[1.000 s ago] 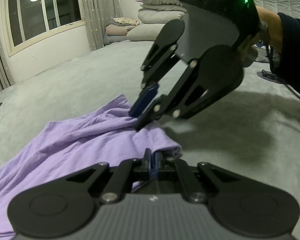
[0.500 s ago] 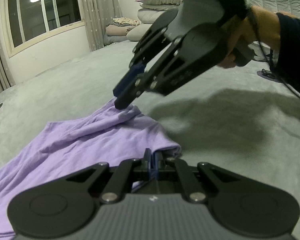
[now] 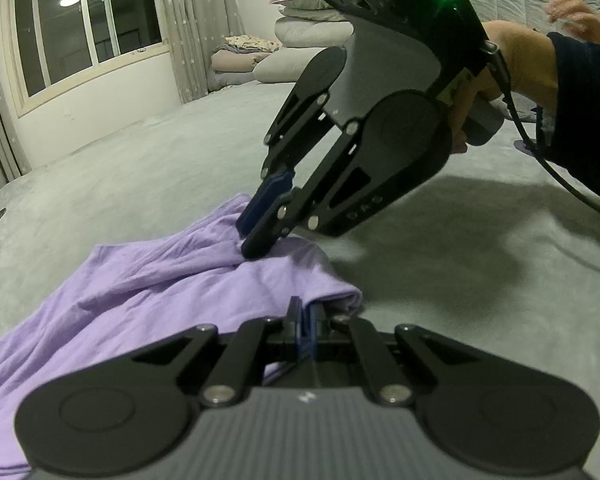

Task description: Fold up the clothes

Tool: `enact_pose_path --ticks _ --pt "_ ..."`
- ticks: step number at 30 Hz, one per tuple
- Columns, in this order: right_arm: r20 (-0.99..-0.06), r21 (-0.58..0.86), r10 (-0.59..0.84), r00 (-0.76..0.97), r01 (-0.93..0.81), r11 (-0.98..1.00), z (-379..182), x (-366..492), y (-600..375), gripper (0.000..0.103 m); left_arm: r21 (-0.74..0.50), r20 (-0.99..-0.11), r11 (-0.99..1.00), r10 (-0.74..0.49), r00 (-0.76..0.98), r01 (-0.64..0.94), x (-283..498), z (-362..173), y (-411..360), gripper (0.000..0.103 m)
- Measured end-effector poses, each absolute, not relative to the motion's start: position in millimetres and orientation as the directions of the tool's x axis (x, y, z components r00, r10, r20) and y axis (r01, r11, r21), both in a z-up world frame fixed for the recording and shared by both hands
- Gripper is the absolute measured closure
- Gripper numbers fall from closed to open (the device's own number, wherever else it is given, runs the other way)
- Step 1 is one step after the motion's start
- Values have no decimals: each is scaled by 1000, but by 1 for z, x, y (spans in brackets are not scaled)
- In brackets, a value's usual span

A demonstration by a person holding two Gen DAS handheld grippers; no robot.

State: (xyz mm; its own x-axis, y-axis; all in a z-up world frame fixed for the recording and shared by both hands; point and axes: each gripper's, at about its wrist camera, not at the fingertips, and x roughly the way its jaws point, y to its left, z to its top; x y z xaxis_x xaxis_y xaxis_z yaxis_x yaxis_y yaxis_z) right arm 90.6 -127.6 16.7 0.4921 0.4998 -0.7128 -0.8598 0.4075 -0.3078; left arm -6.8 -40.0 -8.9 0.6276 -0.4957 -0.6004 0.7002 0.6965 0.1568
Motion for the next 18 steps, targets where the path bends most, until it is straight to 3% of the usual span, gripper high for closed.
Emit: enact_pose_path --ticks 8,18 --pt "-710 -345 486 509 -854 391 17 87 -127 101 155 -600 696 -497 627 701 -8 -8 -41 101" --pt "-558 -594 390 732 -681 429 27 86 -118 102 179 -597 688 -492 634 703 -13 -9 -45 101"
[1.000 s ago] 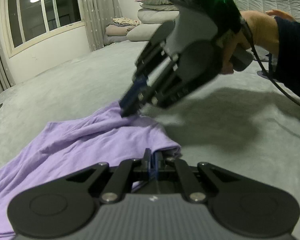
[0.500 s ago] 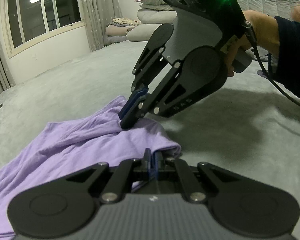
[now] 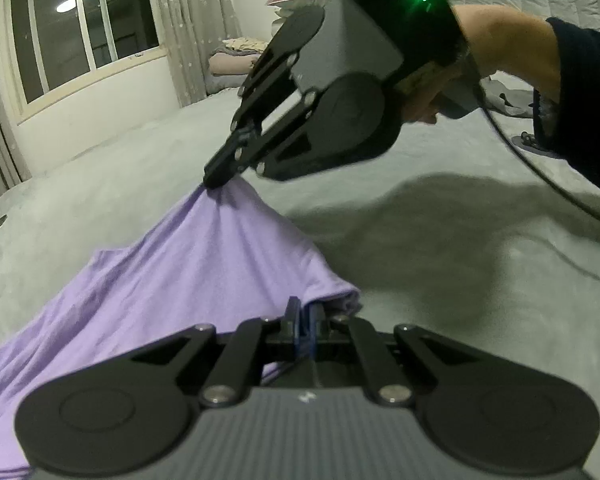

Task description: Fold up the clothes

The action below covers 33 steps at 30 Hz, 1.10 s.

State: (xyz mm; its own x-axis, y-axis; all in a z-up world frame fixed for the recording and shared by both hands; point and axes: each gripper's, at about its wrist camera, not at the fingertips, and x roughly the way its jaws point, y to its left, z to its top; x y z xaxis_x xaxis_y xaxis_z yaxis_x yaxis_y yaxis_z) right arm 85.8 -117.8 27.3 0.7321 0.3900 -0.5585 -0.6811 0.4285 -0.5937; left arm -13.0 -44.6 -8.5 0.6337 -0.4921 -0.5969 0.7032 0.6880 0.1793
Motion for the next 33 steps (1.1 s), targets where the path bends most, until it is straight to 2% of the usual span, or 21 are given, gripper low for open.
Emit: enact_pose_path --ticks 4,8,12,17,22,23,27,33 --pt "-554 -637 350 755 -656 406 12 92 -114 103 180 -596 684 -495 631 707 -14 -8 -45 102" --pt "-523 -616 376 765 -644 453 11 100 -122 103 188 -596 677 -498 631 711 -16 -9 -47 102" --pt "-587 -545 387 710 -701 459 0 106 -131 103 191 -596 671 -500 628 716 -18 -9 -48 102" --pt "-539 -474 392 746 -653 591 13 114 -159 102 196 -596 663 -504 625 722 -17 -7 -47 102" --pt "-584 -375 446 678 -713 593 22 112 -173 101 194 -596 665 -505 625 722 -16 -7 -44 102" --pt "-594 -341 464 657 -728 595 24 113 -176 97 195 -595 664 -504 626 721 -16 -7 -44 102" --pt "-626 -254 509 590 -772 583 21 113 -177 94 191 -592 661 -512 622 726 -17 -5 -45 101" --pt "-648 -248 518 558 -798 549 20 106 -179 94 169 -590 665 -524 615 728 -14 1 -42 98"
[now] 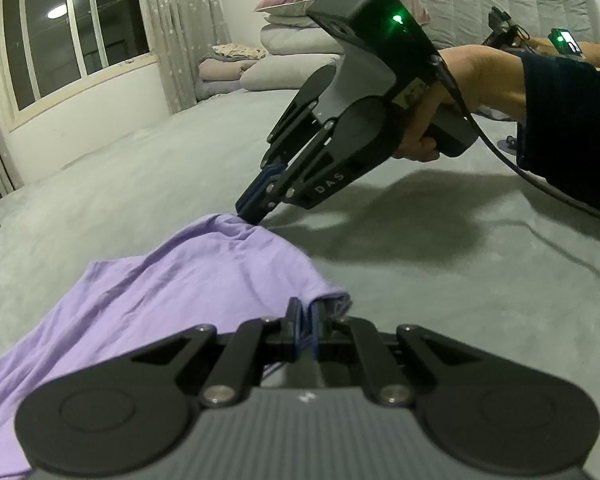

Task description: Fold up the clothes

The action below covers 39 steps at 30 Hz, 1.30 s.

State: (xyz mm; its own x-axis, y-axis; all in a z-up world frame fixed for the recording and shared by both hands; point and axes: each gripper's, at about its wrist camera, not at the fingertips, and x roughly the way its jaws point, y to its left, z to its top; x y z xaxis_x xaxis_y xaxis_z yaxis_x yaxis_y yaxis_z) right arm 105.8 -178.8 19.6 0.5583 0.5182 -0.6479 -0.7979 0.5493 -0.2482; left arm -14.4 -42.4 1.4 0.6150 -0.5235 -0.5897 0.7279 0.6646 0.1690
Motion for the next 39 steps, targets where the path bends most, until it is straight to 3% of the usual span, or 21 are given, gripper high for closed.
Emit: enact_pose_path --ticks 7,11,27,39 --pt "-638 -358 482 600 -786 504 16 97 -162 94 88 -552 650 -599 580 755 -15 15 -36 86" --pt "-624 -363 490 609 -781 508 22 96 -166 94 42 -556 668 -602 573 743 -8 5 -35 86" --pt "-584 -372 532 613 -784 497 30 93 -162 94 98 -597 666 -554 580 739 -11 -7 -44 87" --pt "-643 -342 513 569 -812 472 15 97 -155 94 102 -599 665 -552 580 739 -13 -5 -44 87"
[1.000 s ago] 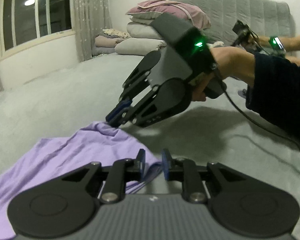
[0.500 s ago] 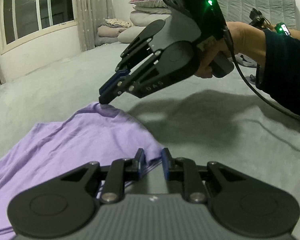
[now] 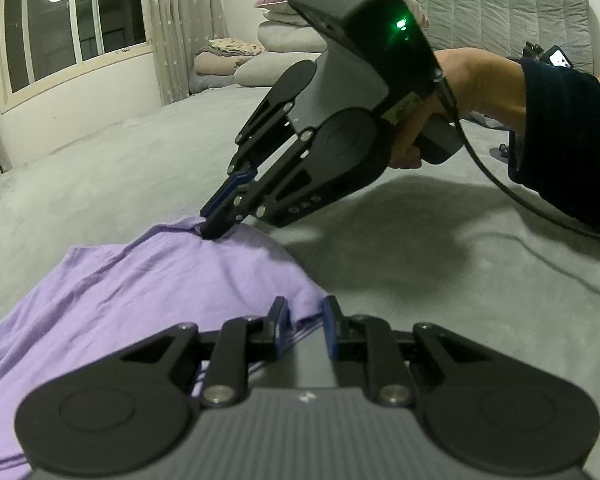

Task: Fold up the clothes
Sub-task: 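Open the left gripper while the right gripper pinches the pants edge again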

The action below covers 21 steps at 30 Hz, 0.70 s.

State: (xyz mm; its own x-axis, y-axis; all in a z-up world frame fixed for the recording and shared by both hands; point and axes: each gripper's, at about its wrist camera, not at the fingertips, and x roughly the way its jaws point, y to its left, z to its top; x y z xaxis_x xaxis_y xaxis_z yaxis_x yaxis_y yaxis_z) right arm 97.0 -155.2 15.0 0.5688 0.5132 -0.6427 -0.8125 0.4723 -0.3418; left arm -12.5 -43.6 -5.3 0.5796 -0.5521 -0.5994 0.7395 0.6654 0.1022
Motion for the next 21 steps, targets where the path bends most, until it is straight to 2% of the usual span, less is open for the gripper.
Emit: enact_pose_path --ticks 4,8,11,13,16,19,21 --pt "-629 -347 516 582 -804 484 14 98 -153 99 101 -599 666 -552 579 739 -13 -5 -45 87" --pt "-550 -372 525 650 -753 543 33 98 -163 100 108 -599 664 -550 581 740 -14 -6 -45 87" --pt "-510 -444 490 707 -704 554 40 95 -164 101 109 -599 663 -550 581 741 -14 -7 -45 88" --pt "-515 -513 445 733 -679 525 34 93 -156 101 107 -600 663 -552 580 741 -14 -7 -44 88" --pt "-537 -535 413 736 -675 508 20 98 -150 101 107 -599 662 -553 579 742 -15 -7 -43 88" --pt "-536 -519 392 748 -658 546 12 105 -154 103 104 -600 661 -555 577 743 -14 -7 -43 88" --pt "-536 -456 402 742 -656 602 16 111 -165 103 101 -600 661 -556 576 744 -14 -7 -42 88"
